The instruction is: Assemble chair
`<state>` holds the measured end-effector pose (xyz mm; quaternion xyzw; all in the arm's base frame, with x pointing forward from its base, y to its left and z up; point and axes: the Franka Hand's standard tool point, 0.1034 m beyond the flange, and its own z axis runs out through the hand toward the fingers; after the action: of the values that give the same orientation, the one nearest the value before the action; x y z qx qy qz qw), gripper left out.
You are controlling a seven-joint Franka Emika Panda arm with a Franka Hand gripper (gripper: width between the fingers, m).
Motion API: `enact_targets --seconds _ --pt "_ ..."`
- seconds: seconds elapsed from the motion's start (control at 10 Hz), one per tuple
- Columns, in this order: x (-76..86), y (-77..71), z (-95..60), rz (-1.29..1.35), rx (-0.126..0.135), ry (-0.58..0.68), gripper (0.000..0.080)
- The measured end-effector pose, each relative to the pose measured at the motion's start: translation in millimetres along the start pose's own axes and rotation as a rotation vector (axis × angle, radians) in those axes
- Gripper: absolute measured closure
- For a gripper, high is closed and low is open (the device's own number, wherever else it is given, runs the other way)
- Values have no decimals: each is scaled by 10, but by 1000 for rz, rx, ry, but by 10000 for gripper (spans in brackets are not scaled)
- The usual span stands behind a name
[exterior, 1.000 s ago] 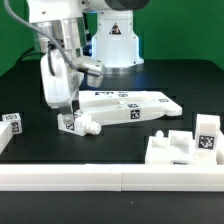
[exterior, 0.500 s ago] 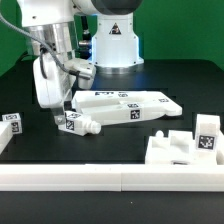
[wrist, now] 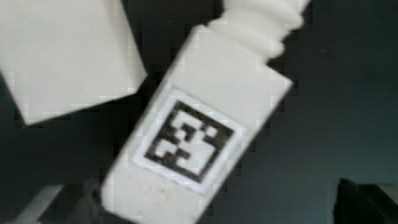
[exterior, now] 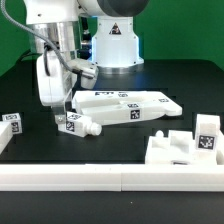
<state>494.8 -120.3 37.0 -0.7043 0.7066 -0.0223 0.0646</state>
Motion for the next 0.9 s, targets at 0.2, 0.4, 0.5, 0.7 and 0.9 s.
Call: enact_targets --seconds 0.2,0.4,0.5,0.7,0.9 --pt "19 -8 -80 14 15 -11 151" --pt "-24 103 -19 47 18 1 151" --pt "-81 149 60 35 7 10 151" --pt "-159 208 200 26 -14 21 151" --pt "-169 172 261 33 -19 24 151"
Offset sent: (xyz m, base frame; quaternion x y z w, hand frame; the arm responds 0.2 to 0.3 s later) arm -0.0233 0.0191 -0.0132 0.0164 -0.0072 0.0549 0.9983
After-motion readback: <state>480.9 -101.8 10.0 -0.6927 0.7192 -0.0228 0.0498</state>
